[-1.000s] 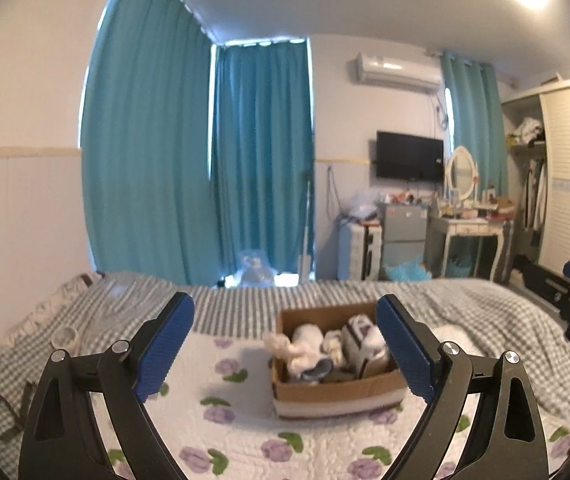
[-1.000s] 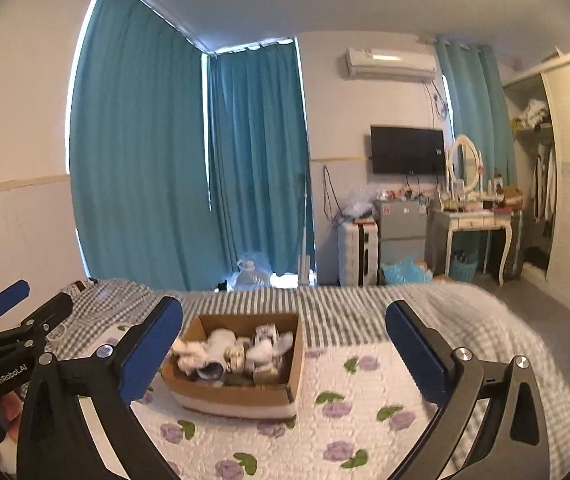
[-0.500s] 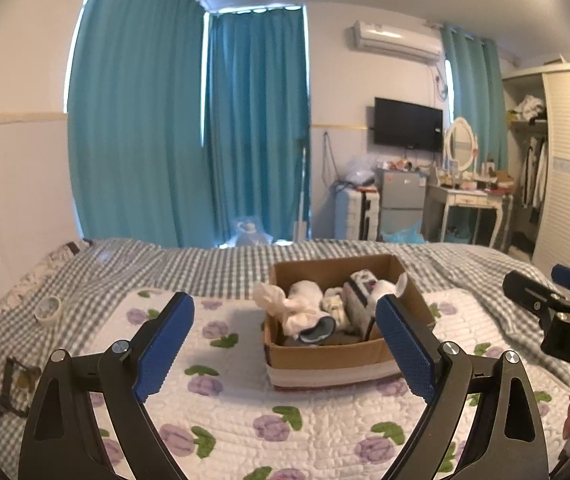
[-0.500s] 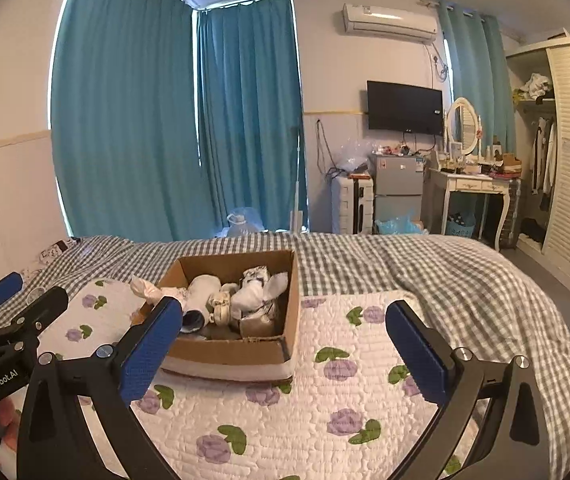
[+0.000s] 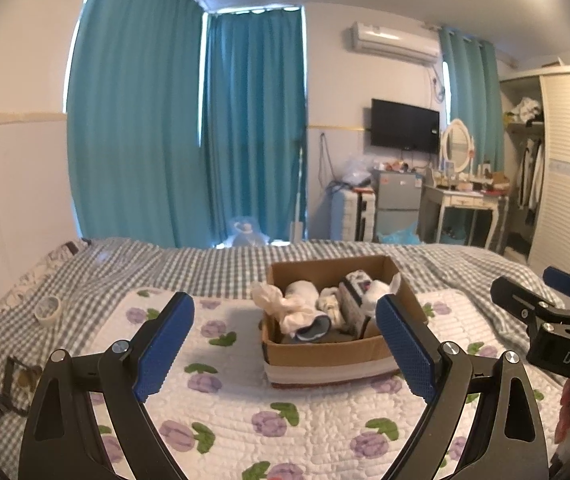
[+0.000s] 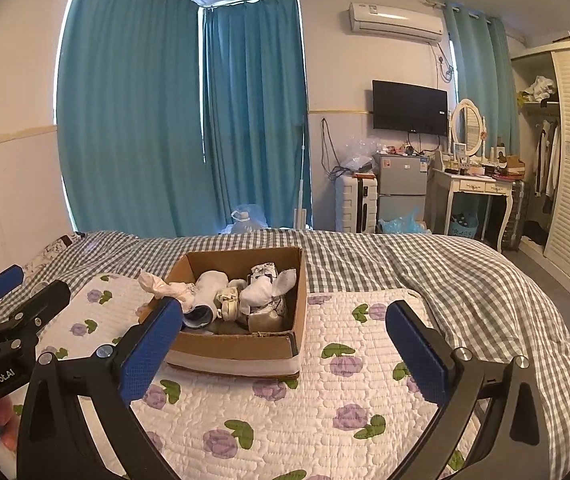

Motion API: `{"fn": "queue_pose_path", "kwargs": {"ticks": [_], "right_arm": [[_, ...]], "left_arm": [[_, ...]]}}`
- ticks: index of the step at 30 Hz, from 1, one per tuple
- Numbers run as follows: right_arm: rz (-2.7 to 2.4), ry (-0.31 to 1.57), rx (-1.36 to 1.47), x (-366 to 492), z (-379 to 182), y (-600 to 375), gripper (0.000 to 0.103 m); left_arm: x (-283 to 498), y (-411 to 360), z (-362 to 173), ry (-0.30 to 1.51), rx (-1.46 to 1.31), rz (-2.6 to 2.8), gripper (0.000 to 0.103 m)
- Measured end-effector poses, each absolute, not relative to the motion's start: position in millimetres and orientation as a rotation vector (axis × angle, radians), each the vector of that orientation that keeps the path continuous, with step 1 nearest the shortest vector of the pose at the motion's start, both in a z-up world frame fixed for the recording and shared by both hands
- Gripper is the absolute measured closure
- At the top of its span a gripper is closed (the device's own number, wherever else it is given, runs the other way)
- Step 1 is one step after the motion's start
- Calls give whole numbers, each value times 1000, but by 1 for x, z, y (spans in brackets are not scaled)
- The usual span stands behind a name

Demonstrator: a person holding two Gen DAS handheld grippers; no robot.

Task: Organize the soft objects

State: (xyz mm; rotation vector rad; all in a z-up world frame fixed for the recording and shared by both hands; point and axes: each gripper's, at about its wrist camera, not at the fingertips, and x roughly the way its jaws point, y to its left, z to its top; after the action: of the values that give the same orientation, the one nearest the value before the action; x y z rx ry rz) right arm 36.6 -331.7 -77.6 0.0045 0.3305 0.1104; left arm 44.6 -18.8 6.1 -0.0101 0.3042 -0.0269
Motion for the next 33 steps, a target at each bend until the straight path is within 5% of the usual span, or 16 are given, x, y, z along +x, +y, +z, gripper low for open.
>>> {"fn": "queue_pose_path", "kwargs": {"ticks": [33], "right_arm": [[96, 333, -13, 33, -79, -326, 1]], "left_arm": [[48, -16, -1, 327, -17, -12, 9]]}}
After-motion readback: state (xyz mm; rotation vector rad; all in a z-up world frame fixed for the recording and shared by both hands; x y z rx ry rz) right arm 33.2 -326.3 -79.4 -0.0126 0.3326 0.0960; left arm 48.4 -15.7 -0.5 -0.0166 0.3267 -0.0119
